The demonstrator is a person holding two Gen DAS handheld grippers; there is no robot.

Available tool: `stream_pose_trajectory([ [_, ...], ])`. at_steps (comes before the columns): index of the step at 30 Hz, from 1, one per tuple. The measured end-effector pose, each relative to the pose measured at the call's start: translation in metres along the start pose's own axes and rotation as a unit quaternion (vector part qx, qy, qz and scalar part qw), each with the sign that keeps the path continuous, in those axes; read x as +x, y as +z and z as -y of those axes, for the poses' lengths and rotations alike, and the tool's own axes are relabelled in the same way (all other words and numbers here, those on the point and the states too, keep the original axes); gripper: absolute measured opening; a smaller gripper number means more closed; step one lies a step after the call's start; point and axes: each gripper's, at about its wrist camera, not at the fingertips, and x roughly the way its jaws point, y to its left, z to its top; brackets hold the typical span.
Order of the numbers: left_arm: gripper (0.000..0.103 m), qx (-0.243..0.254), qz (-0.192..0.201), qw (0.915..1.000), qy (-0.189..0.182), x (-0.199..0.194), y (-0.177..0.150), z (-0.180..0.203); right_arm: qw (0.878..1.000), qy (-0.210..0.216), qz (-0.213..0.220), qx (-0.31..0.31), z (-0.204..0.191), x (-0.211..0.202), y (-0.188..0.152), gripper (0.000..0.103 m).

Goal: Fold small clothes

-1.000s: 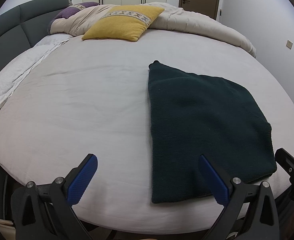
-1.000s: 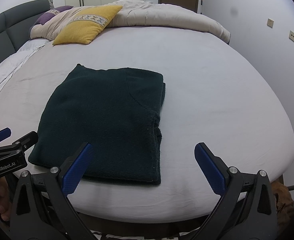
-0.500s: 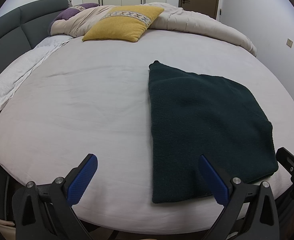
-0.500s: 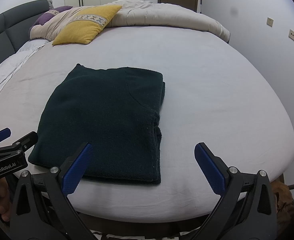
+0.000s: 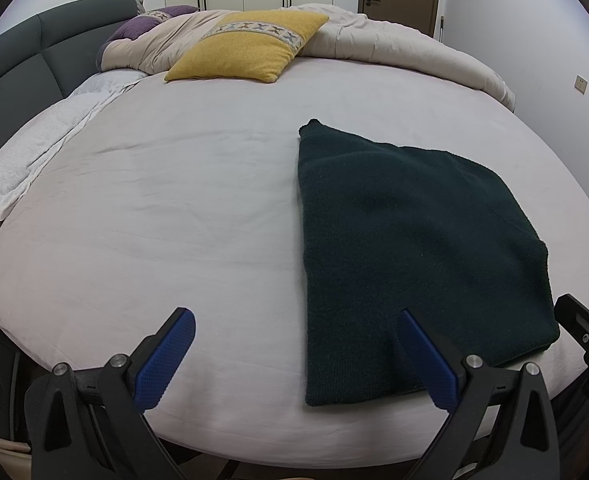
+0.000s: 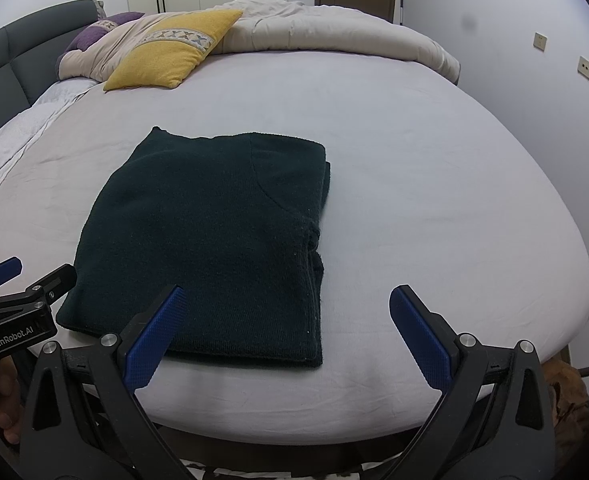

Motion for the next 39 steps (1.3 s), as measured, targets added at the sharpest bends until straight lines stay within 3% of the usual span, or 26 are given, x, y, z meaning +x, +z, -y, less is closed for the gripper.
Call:
stream_pose_trajectory([
  [39,0.103,0.000,0.000,1.0000,0.000,-0.0009,-0.0002,0.0016,1.000,-0.001,-0.002,0.004,-0.0040,0.0000,-0.0046,0.103],
])
